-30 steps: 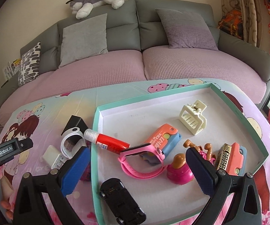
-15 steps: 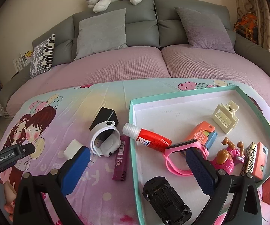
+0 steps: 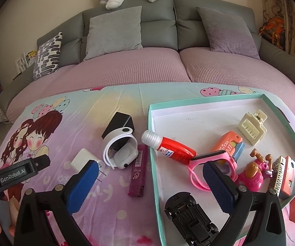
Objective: Organize rigid objects
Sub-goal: 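Withdraw both tools from the tray back above the remaining items, then grasp the white charger cube with left tool while right tool grasps watch stand, then place charger cube in tray with left tool while right tool places watch stand, then move the left tool to the black charger and grasp it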
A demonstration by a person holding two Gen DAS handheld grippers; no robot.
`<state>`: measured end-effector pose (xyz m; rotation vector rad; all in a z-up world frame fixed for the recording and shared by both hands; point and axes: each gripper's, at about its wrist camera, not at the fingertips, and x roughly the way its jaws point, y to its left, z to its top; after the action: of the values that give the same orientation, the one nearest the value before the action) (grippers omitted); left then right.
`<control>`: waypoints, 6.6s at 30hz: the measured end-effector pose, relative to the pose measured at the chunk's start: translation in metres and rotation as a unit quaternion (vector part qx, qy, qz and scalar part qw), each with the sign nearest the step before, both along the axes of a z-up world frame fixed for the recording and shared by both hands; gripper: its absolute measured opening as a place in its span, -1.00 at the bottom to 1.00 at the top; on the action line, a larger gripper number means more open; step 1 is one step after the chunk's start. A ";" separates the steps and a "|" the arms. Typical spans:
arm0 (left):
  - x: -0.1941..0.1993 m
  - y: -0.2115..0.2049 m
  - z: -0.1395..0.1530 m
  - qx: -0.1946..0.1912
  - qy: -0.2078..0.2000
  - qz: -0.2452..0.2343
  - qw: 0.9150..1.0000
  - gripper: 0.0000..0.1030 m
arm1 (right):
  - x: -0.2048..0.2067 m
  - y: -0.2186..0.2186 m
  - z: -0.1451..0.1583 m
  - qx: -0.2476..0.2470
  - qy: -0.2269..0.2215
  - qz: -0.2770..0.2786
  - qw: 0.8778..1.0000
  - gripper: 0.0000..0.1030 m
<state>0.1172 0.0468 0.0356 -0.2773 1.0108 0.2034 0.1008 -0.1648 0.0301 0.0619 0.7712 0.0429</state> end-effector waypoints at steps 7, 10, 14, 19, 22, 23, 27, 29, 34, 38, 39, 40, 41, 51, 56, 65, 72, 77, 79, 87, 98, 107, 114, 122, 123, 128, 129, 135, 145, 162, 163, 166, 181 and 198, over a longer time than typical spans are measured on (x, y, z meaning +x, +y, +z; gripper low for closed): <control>0.012 -0.036 -0.008 -0.007 0.017 -0.082 0.996 0.76 | 0.000 -0.017 0.000 0.007 0.002 -0.025 1.000 1.00; 0.015 -0.048 -0.008 0.001 0.016 -0.106 0.994 0.76 | -0.001 -0.020 0.000 0.008 0.001 -0.028 1.000 1.00; 0.022 -0.060 -0.011 0.003 0.012 -0.126 0.992 0.76 | -0.002 -0.021 0.001 0.005 -0.001 -0.032 0.999 1.00; 0.033 -0.065 -0.020 -0.002 0.010 -0.124 0.992 0.76 | -0.001 -0.025 0.001 0.005 -0.001 -0.036 0.999 1.00; 0.035 -0.068 -0.026 0.006 0.012 -0.126 0.992 0.76 | 0.000 -0.025 0.001 0.003 0.000 -0.036 0.999 1.00; 0.035 -0.068 -0.026 0.004 0.011 -0.126 0.992 0.76 | 0.000 -0.024 0.000 0.002 0.000 -0.035 0.999 1.00; 0.034 -0.058 -0.023 0.002 0.004 -0.108 0.994 0.76 | 0.001 -0.020 -0.001 -0.003 0.001 -0.029 1.000 1.00; 0.033 -0.053 -0.024 0.009 0.006 -0.098 0.995 0.76 | 0.001 -0.018 -0.001 -0.005 -0.001 -0.026 1.000 1.00; 0.030 -0.041 -0.024 -0.003 0.007 -0.086 0.996 0.60 | 0.000 -0.014 0.002 -0.002 -0.012 -0.014 1.000 1.00; 0.025 -0.037 -0.021 0.001 0.008 -0.088 0.996 0.41 | 0.000 -0.009 0.002 0.001 -0.019 -0.001 1.000 1.00; 0.024 -0.037 -0.020 0.003 0.010 -0.088 0.996 0.40 | 0.001 -0.007 0.002 0.003 -0.020 0.001 1.000 1.00; 0.023 -0.035 -0.020 0.004 0.012 -0.087 0.996 0.40 | 0.001 -0.007 0.003 0.009 -0.022 0.003 1.000 0.98; 0.022 -0.032 -0.020 0.004 0.013 -0.085 0.996 0.39 | 0.001 -0.006 0.003 0.017 -0.023 0.006 1.000 0.96; 0.017 -0.019 -0.019 -0.022 0.012 -0.077 0.997 -0.02 | 0.008 0.018 0.000 0.046 -0.014 0.046 0.998 0.43; 0.013 -0.016 -0.018 -0.030 0.009 -0.078 0.996 -0.10 | 0.016 0.027 -0.007 0.062 0.004 0.065 0.996 0.34; 0.014 0.000 -0.019 -0.034 0.007 -0.056 0.998 -0.10 | 0.043 0.034 -0.017 0.042 0.020 0.066 0.997 0.17; 0.013 0.003 -0.019 -0.040 0.007 -0.055 0.998 -0.10 | 0.058 0.032 -0.024 0.053 0.028 0.068 0.996 0.17; 0.013 0.003 -0.019 -0.040 0.007 -0.055 0.998 -0.10 | 0.060 0.039 -0.025 0.042 0.028 0.079 0.996 0.16; 0.013 0.003 -0.019 -0.039 0.007 -0.055 0.998 -0.10 | 0.061 0.041 -0.027 0.040 0.031 0.082 0.995 0.11; 0.013 0.002 -0.020 -0.036 0.008 -0.056 0.998 -0.10 | 0.060 0.038 -0.028 0.047 0.030 0.076 0.996 0.05; 0.010 0.002 -0.014 -0.014 0.006 -0.050 0.999 -0.10 | 0.036 0.027 -0.010 0.054 0.021 0.060 0.997 0.05; 0.004 -0.009 0.013 -0.005 -0.029 -0.059 0.998 -0.10 | 0.008 0.003 0.010 0.059 0.012 0.025 0.998 0.04; 0.002 -0.043 0.040 -0.001 -0.063 -0.104 0.993 -0.10 | -0.014 -0.047 0.025 0.063 0.001 -0.049 0.997 0.04; 0.001 -0.093 0.061 0.012 -0.087 -0.158 0.984 -0.11 | -0.029 -0.114 0.037 0.044 -0.018 -0.133 0.990 0.04; 0.001 -0.100 0.063 0.012 -0.088 -0.165 0.982 -0.10 | -0.030 -0.122 0.037 0.044 -0.018 -0.142 0.989 0.04; -0.001 -0.140 0.064 0.023 -0.084 -0.211 0.974 -0.10 | -0.035 -0.155 0.032 0.052 -0.013 -0.179 0.982 0.04; -0.001 -0.150 0.063 0.025 -0.082 -0.222 0.971 -0.10 | -0.036 -0.159 0.031 0.053 -0.013 -0.184 0.981 0.05; -0.006 -0.196 0.055 0.028 -0.071 -0.279 0.957 -0.10 | -0.041 -0.175 0.030 0.049 -0.020 -0.202 0.978 0.05; -0.013 -0.238 0.041 0.030 -0.060 -0.324 0.943 -0.10 | -0.041 -0.186 0.025 0.061 -0.041 -0.207 0.975 0.05; -0.012 -0.240 0.037 0.024 -0.062 -0.326 0.943 0.13 | -0.032 -0.182 0.016 0.055 -0.024 -0.197 0.978 0.10; -0.011 -0.238 0.038 0.024 -0.063 -0.323 0.944 0.14 | -0.032 -0.181 0.016 0.055 -0.024 -0.197 0.979 0.11; -0.009 -0.231 0.040 0.022 -0.063 -0.313 0.948 0.18 | -0.032 -0.181 0.015 0.052 -0.021 -0.198 0.979 0.23; 0.008 -0.179 0.038 0.038 -0.055 -0.213 0.975 0.67 | -0.025 -0.173 0.009 0.032 -0.002 -0.185 0.982 0.70; 0.018 -0.120 0.025 0.014 -0.034 -0.100 0.994 0.81 | -0.027 -0.151 0.022 0.018 -0.033 -0.172 0.984 1.00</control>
<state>0.1357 -0.0728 0.0602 -0.1553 0.9598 0.0270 0.0739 -0.3155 0.0523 0.2261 0.6844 -0.2694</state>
